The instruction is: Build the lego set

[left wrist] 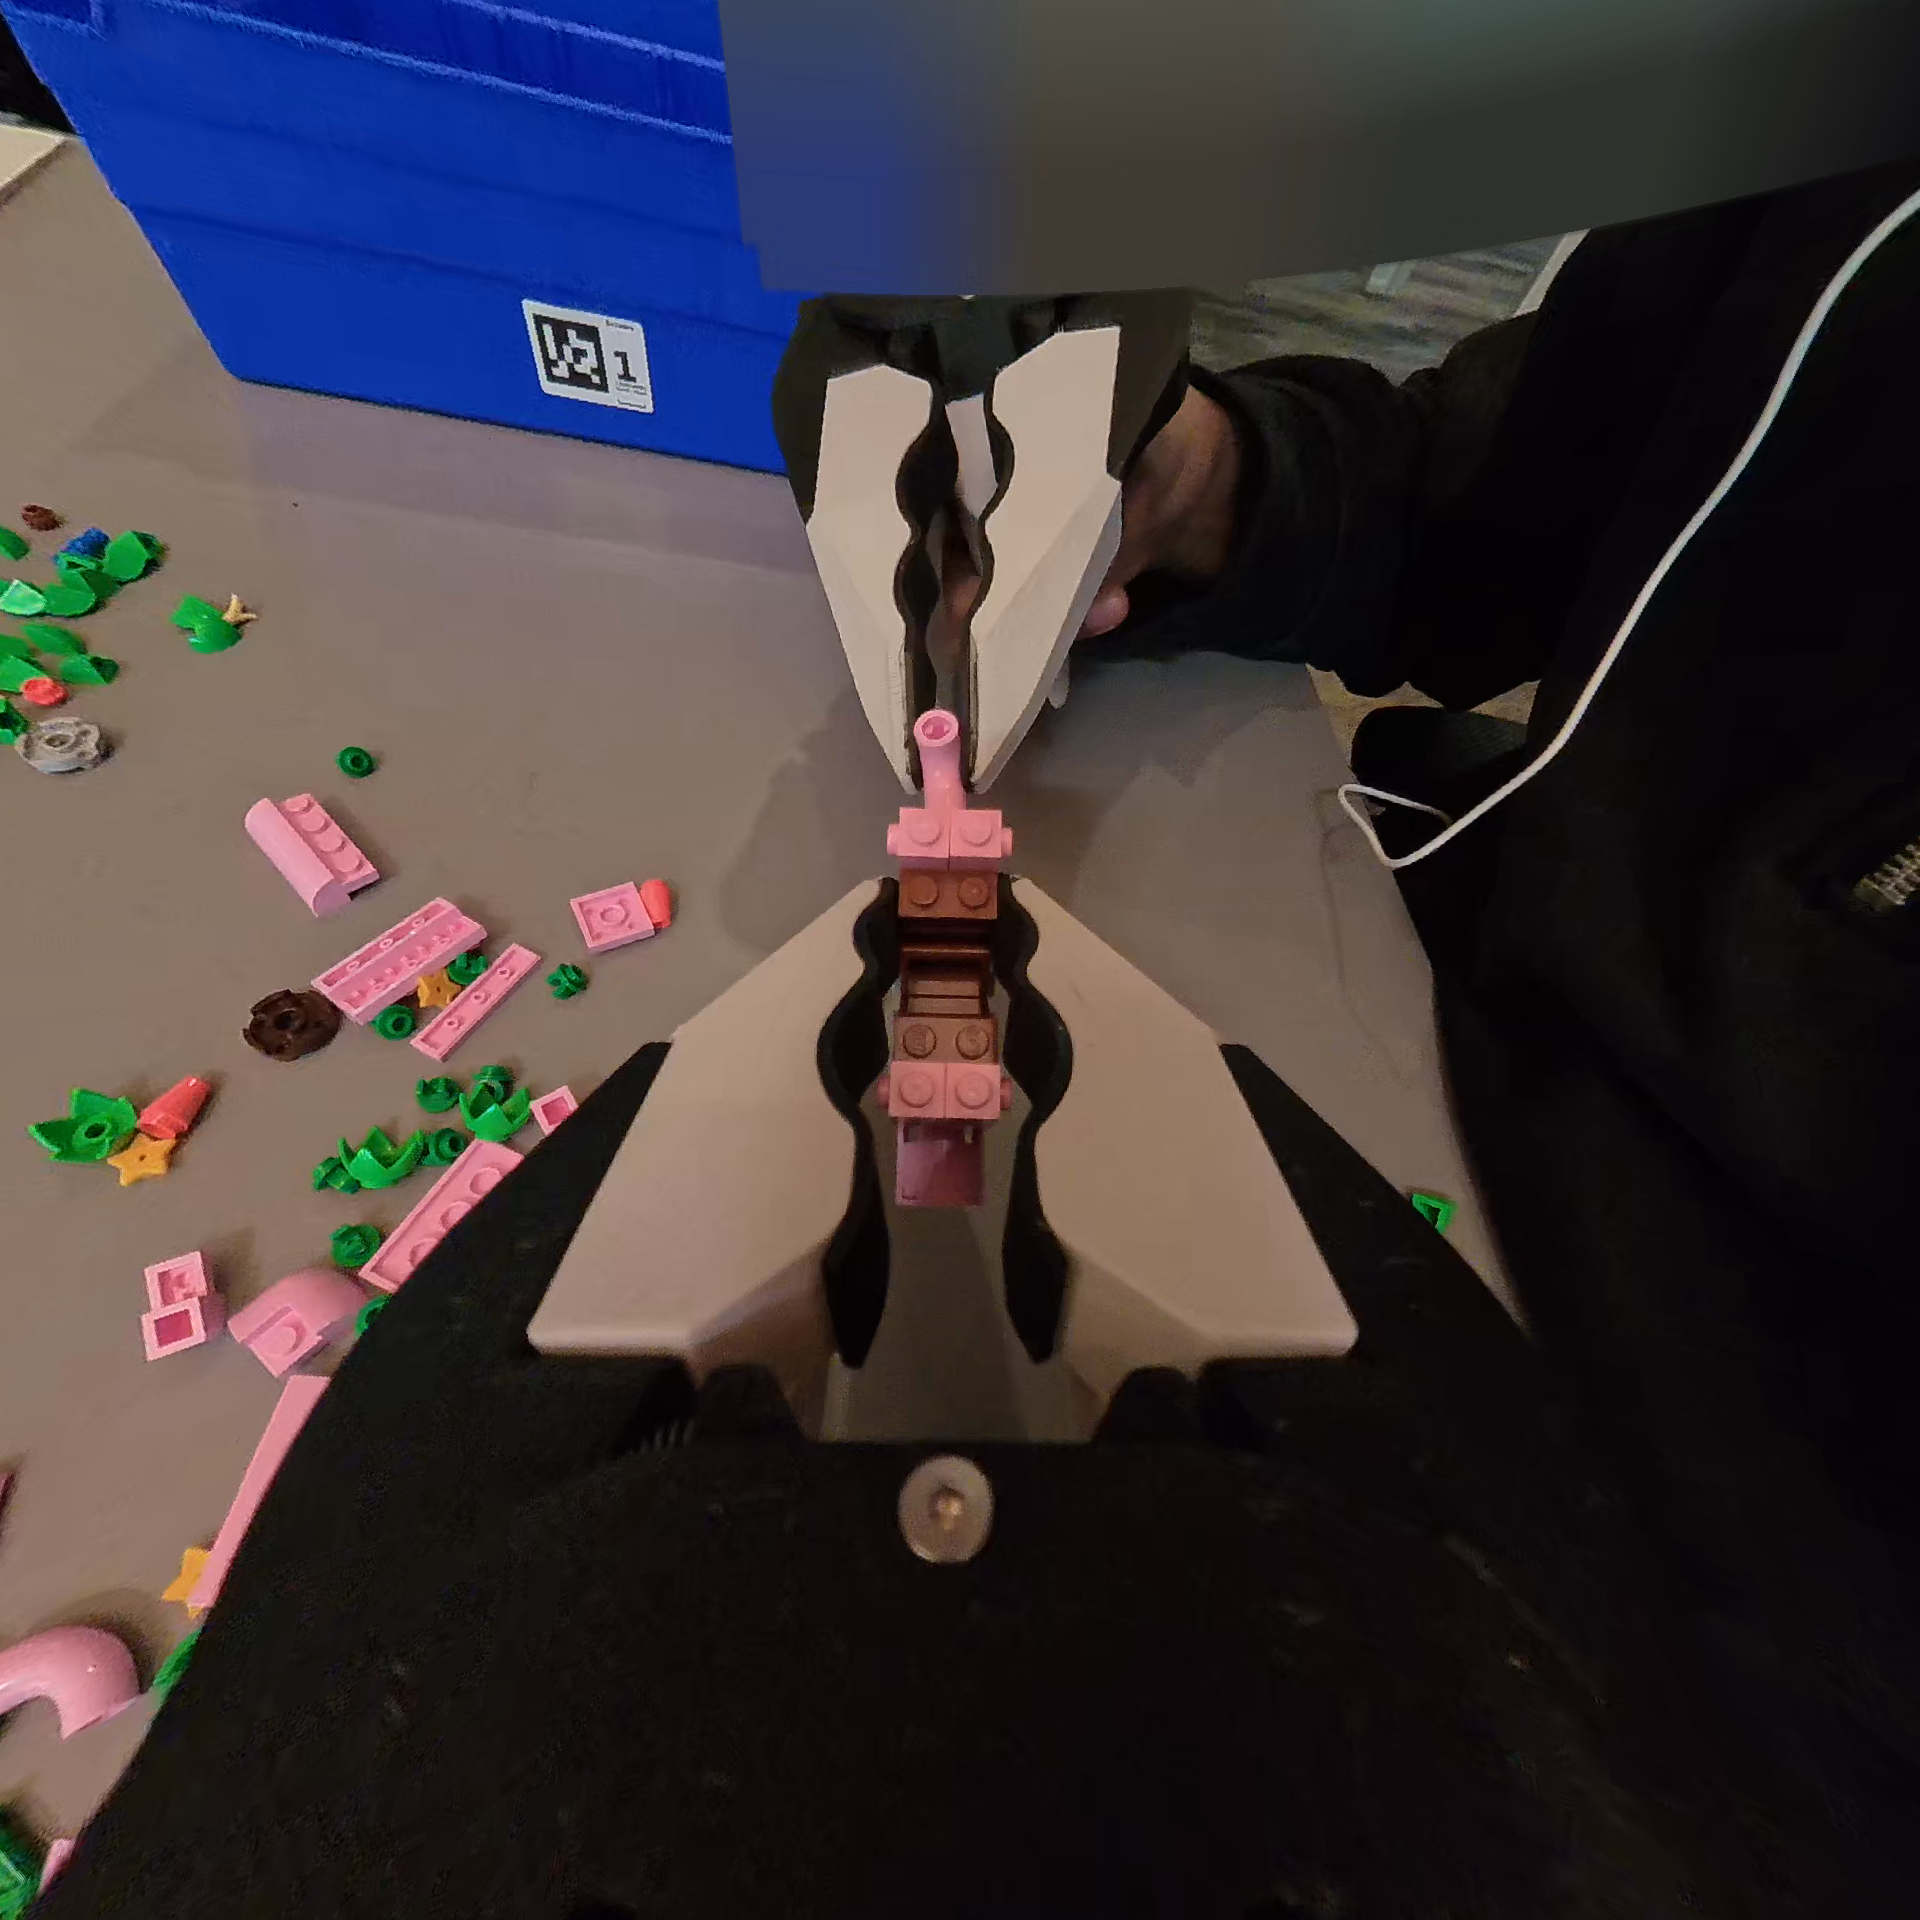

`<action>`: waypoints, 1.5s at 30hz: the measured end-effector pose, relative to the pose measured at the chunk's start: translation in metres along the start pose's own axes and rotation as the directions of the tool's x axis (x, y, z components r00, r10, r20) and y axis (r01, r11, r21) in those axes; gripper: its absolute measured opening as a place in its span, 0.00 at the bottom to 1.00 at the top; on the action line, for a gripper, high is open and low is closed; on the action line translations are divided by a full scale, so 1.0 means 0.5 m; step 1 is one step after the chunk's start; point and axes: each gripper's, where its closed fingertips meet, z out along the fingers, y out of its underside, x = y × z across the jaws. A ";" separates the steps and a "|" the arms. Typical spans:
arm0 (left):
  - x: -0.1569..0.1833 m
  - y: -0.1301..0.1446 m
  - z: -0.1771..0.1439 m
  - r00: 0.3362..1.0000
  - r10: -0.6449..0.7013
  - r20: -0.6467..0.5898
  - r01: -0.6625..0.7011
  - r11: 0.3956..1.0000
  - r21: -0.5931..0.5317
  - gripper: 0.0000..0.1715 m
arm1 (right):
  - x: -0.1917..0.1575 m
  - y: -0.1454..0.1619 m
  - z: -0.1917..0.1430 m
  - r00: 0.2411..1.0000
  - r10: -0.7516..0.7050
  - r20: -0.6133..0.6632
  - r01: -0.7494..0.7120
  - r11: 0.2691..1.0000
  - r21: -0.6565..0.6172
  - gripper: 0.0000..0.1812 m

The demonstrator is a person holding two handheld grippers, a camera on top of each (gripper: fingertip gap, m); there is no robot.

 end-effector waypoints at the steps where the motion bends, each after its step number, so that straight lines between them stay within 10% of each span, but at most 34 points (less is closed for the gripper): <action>1: 0.001 0.000 0.000 1.000 0.005 0.002 -0.005 1.000 -0.004 0.08 | -0.001 0.000 0.000 1.000 0.005 0.004 -0.005 1.000 0.000 0.03; 45: -0.010 0.079 0.039 1.000 0.000 0.031 0.007 0.972 -0.235 0.08 | 0.041 0.042 -0.002 0.995 0.025 -0.096 -0.036 0.992 -0.117 0.03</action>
